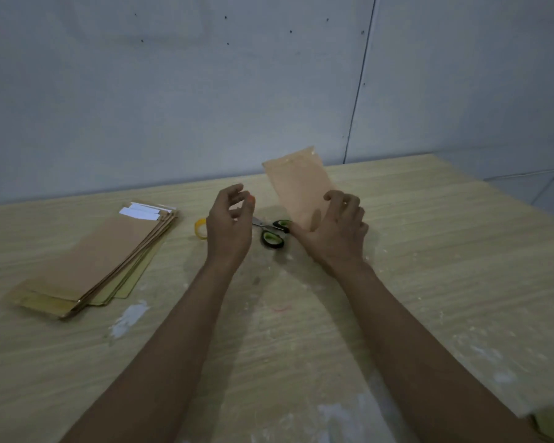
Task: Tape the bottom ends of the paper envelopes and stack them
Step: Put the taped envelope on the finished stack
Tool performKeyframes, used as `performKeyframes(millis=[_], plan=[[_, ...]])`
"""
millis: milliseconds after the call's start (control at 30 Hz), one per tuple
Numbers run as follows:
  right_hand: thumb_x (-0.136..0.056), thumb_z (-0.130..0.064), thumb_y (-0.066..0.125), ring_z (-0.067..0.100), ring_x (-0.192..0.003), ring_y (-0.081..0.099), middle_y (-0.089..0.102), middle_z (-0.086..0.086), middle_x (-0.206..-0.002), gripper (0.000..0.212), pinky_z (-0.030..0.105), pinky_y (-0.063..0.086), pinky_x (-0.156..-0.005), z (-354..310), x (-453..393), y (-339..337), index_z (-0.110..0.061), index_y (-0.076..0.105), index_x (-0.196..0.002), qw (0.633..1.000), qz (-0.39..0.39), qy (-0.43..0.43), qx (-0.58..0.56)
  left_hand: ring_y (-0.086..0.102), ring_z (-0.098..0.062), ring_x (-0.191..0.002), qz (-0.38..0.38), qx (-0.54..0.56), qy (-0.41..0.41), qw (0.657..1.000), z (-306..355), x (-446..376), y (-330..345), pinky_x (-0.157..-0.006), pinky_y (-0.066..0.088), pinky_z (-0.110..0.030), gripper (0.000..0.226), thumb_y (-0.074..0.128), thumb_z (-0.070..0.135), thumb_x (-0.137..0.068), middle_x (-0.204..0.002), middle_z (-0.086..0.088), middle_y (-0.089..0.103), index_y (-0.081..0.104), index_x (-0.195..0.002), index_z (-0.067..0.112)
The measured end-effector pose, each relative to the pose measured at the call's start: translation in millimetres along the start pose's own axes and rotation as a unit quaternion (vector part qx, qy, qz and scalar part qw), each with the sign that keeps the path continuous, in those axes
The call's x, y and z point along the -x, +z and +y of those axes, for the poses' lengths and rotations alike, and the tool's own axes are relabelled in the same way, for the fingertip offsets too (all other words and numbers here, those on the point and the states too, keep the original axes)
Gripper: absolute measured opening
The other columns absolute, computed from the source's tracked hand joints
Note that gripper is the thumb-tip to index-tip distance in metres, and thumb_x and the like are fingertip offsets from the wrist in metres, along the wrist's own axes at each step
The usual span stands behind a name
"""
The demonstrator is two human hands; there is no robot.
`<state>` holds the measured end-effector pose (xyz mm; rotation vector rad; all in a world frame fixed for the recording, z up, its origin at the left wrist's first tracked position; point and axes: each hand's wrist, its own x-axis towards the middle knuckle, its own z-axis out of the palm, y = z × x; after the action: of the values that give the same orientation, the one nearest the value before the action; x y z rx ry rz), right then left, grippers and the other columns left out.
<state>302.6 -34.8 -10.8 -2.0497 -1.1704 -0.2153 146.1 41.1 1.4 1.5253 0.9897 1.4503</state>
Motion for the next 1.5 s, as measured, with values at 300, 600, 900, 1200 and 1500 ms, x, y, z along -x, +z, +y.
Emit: performKeyframes(millis=[300, 600, 900, 1200, 1500], plan=[[-0.068, -0.072, 0.064, 0.036, -0.121, 0.042, 0.047, 0.014, -0.131, 0.085, 0.05, 0.034, -0.095, 22, -61, 21, -0.018, 0.039, -0.129, 0.992, -0.046, 0.067, 0.094, 0.059, -0.027, -0.104, -0.122, -0.24, 0.185, 0.945, -31, 12, 1, -0.09, 0.046, -0.039, 0.028, 0.059, 0.018, -0.084, -0.109, -0.001, 0.065, 0.068, -0.11, 0.017], [-0.064, -0.079, 0.059, 0.038, -0.128, 0.036, 0.042, 0.017, -0.14, 0.104, 0.054, 0.028, -0.099, 21, -78, 38, -0.018, 0.027, -0.142, 0.977, -0.138, 0.084, 0.139, 0.056, -0.027, -0.103, -0.166, -0.308, 0.157, 0.924, -35, 11, 4, -0.085, 0.047, -0.045, 0.027, 0.056, 0.029, -0.082, -0.107, 0.0, 0.063, 0.068, -0.105, 0.022], [-0.066, -0.069, 0.067, 0.039, -0.128, 0.038, 0.04, 0.017, -0.141, 0.104, 0.052, 0.026, -0.101, 20, -75, 39, -0.016, 0.026, -0.145, 0.984, -0.102, 0.074, 0.124, 0.055, -0.027, -0.104, -0.18, -0.302, 0.134, 0.926, -31, 15, 2, -0.087, 0.047, -0.048, 0.024, 0.057, 0.029, -0.085, -0.109, -0.001, 0.061, 0.067, -0.106, 0.022], [-0.066, -0.069, 0.067, 0.038, -0.129, 0.036, 0.037, 0.017, -0.143, 0.104, 0.052, 0.024, -0.102, 25, -71, 34, -0.016, 0.026, -0.146, 0.985, -0.085, 0.092, 0.117, 0.054, -0.026, -0.103, -0.174, -0.295, 0.141, 0.929, -33, 14, 2, -0.087, 0.046, -0.045, 0.017, 0.066, 0.017, -0.09, -0.109, -0.002, 0.06, 0.067, -0.106, 0.019], [-0.076, -0.068, 0.059, 0.034, -0.134, 0.035, 0.037, 0.013, -0.147, 0.087, 0.053, 0.018, -0.106, 29, -70, 28, -0.02, 0.034, -0.145, 0.989, -0.072, 0.11, 0.072, 0.054, -0.027, -0.102, -0.173, -0.291, 0.152, 0.929, -34, 15, 0, -0.086, 0.047, -0.048, 0.016, 0.066, 0.017, -0.09, -0.109, -0.003, 0.06, 0.067, -0.106, 0.019]])
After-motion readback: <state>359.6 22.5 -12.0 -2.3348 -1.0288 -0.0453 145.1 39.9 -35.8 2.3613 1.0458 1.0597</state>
